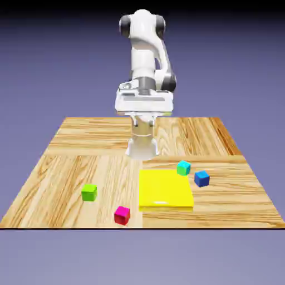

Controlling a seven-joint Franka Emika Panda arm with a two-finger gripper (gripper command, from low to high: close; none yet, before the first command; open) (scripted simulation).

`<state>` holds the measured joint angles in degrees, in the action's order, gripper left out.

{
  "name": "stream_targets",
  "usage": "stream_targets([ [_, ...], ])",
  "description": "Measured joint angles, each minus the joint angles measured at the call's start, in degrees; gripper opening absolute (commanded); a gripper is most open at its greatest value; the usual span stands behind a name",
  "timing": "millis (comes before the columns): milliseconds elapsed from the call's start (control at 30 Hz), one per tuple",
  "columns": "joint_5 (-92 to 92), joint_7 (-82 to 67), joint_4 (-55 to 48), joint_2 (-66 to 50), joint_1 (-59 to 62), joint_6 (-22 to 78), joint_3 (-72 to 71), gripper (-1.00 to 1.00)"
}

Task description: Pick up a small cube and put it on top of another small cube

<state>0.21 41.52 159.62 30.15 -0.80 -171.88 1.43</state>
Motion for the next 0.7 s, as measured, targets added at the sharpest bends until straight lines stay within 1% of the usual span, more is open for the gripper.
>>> stream_targets([
  [700,3.61,-16.25,-24.02,-43.61,-1.97,36.99,24.87,0.00],
])
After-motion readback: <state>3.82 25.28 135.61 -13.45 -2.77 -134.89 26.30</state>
